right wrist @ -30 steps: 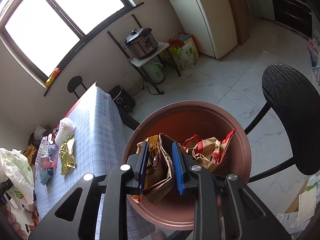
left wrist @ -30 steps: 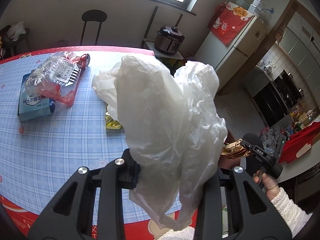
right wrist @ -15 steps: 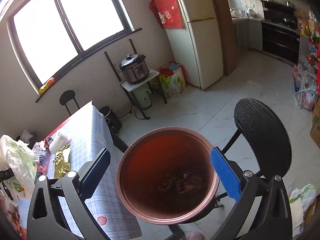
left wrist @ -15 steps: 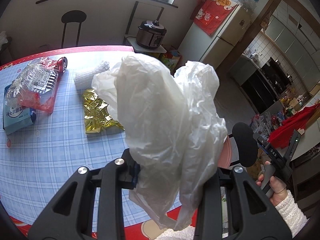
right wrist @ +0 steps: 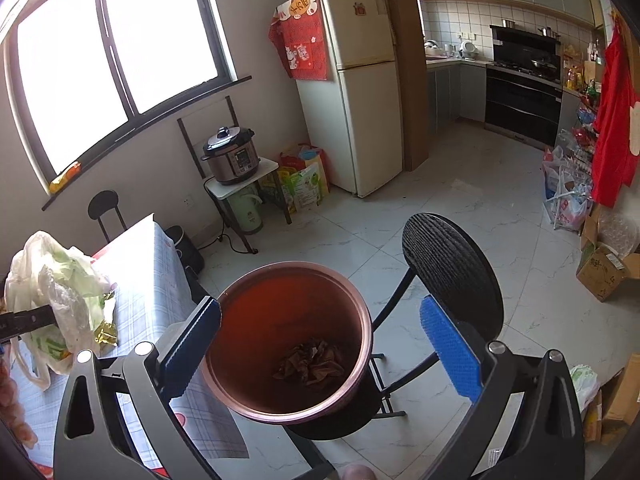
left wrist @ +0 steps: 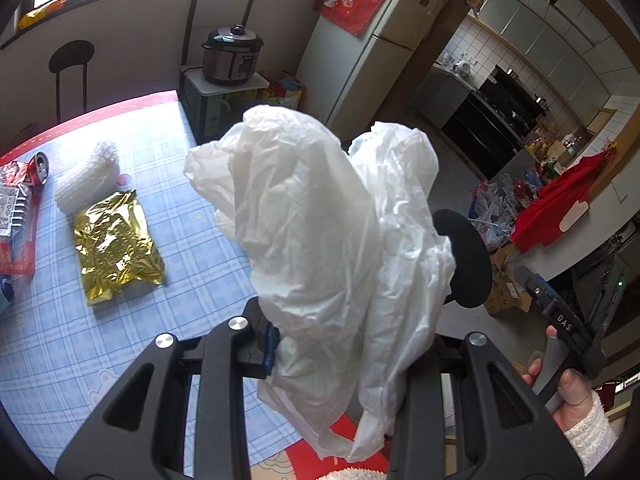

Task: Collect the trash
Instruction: 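Lower the white plastic bag into the bin and open the left tool, then move both tools back over the table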

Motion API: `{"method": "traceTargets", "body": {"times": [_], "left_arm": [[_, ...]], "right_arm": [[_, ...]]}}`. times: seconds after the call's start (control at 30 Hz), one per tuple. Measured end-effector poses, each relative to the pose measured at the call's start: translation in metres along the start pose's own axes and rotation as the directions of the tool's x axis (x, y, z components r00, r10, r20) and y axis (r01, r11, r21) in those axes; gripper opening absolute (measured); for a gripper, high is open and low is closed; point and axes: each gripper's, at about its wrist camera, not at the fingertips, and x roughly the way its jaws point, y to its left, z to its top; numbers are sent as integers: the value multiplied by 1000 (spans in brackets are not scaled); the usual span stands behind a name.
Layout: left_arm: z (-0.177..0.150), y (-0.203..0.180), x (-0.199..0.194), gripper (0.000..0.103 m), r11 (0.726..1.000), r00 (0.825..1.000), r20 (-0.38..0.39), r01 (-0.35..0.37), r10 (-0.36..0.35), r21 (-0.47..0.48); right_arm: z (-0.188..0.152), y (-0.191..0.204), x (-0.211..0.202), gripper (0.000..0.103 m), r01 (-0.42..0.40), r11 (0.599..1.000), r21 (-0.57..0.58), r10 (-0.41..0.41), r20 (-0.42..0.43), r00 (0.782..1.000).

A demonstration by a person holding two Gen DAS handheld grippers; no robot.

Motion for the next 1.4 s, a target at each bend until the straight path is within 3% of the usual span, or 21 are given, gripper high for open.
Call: {"method": "traceTargets", "body": {"times": [0.27,0.57,0.73,0.77,0.87,0.9,1.03,1.17,1.27,1.4], "left_arm": [[16,-40,43,35,997,997,-47,55,-53,47],[29,-75,140,36,999,983,-178,52,-49,11],[35,-93,165,59,996,980,-186,81,-74,27],[36,-95,166,67,996,980,-182,88,-82,29],[40,-98,157,92,995,986,-150,83,-75,47],[42,-97,150,93,996,990,-123,73,-66,51],[47,-89,121,93,995,998,-61,39,-34,92],[47,-75,77,93,994,998,18,54,-56,98],[45,-63,40,93,995,994,96,48,-57,87],[38,-44,-9,93,999,976,217,-9,1,33]], "right_arm": [[0,-40,-20,98,67,994,81,-70,35,997],[-7,-66,-26,98,95,988,122,-99,30,995],[-9,-77,-28,98,114,984,140,-118,24,993],[-10,-79,-29,98,114,983,146,-119,25,993],[-10,-81,-31,98,103,982,157,-109,30,994],[-10,-81,-31,98,101,983,155,-107,31,994],[-6,-71,-29,98,71,987,145,-77,39,996],[3,-56,-28,98,28,992,125,-35,59,998],[10,-45,-27,98,-29,993,115,21,70,997],[21,-27,-20,98,-93,992,85,87,70,994]]}}
